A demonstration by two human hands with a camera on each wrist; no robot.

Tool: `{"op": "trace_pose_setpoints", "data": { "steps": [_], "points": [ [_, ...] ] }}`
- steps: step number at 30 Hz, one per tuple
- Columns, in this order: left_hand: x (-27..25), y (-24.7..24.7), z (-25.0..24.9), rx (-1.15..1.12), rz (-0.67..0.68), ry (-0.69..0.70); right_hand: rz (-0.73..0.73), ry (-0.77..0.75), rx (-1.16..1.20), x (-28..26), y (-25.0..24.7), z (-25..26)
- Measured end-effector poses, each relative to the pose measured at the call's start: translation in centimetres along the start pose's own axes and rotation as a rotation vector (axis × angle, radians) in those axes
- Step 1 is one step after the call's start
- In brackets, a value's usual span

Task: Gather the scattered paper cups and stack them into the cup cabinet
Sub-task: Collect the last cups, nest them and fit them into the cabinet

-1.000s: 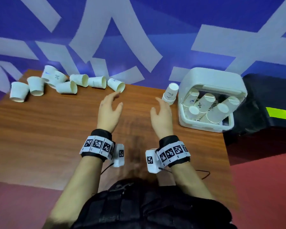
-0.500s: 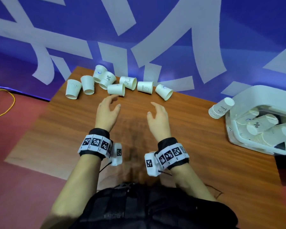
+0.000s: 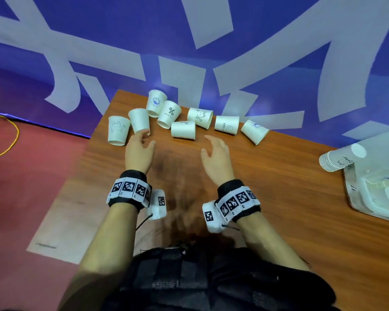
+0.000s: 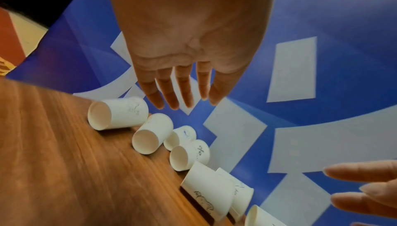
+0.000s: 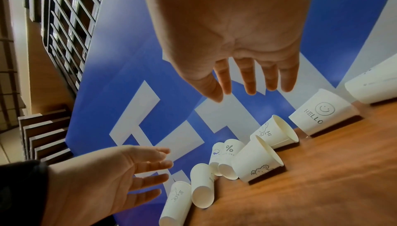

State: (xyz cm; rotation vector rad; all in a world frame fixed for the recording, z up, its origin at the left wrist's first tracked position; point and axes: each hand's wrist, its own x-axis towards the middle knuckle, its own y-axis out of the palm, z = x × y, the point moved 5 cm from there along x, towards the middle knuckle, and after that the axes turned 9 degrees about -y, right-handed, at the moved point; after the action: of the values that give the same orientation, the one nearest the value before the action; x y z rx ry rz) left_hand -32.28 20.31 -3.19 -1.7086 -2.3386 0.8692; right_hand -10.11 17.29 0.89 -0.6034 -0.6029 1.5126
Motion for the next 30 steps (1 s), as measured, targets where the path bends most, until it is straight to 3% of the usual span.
{"op": "trace_pose_setpoints", "data": {
  "steps": [3,9,16,25,30],
  "points": [
    [3.5,0.9,1.8,-0.001,-0.02,-0.124,0.048,-0.022,-0.072,2.9,1.3,-0.1],
    [8.0,2.1,4.1,0.115,-0.123,-0.213,0.186,-0.079,-0.209,8.7,4.1,-0.6],
    [10.3,3.7,5.1,0.163,-0.059,-0.218,0.364,-0.193,-0.442,13.6,9.9,-1.8],
    [11.3,4.7,4.4,0.178,-0.12,-0.271,0.446,0.08,-0.534,12.4,11.2,-5.0],
    [10.1,5.2,4.6,0.047,-0.064,-0.26,0.339,0.212,-0.28,10.7,9.8,-6.2]
  ]
}}
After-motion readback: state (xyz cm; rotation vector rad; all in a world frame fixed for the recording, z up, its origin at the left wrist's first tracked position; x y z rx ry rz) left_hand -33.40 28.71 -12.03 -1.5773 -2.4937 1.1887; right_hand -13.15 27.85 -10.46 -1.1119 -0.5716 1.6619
